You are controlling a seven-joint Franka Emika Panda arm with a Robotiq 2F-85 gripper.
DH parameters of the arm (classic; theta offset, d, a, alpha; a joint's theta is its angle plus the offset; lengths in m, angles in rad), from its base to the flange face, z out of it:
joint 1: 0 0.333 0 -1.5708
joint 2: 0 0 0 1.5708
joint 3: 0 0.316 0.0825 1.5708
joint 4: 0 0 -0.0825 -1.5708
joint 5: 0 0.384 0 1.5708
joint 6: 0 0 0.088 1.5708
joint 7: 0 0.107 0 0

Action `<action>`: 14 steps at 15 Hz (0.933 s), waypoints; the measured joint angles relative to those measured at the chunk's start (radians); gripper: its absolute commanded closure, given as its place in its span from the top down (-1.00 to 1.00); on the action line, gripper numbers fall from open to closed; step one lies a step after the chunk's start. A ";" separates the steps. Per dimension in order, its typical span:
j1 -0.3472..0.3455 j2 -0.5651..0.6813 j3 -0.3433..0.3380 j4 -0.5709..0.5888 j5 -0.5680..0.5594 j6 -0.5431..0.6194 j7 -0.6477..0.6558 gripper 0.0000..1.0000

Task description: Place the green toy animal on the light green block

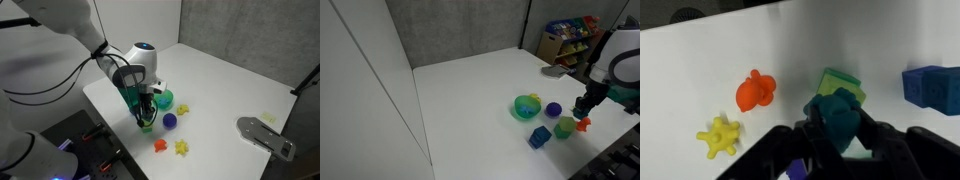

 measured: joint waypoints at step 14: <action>0.067 0.088 0.000 -0.003 -0.163 0.124 0.015 -0.74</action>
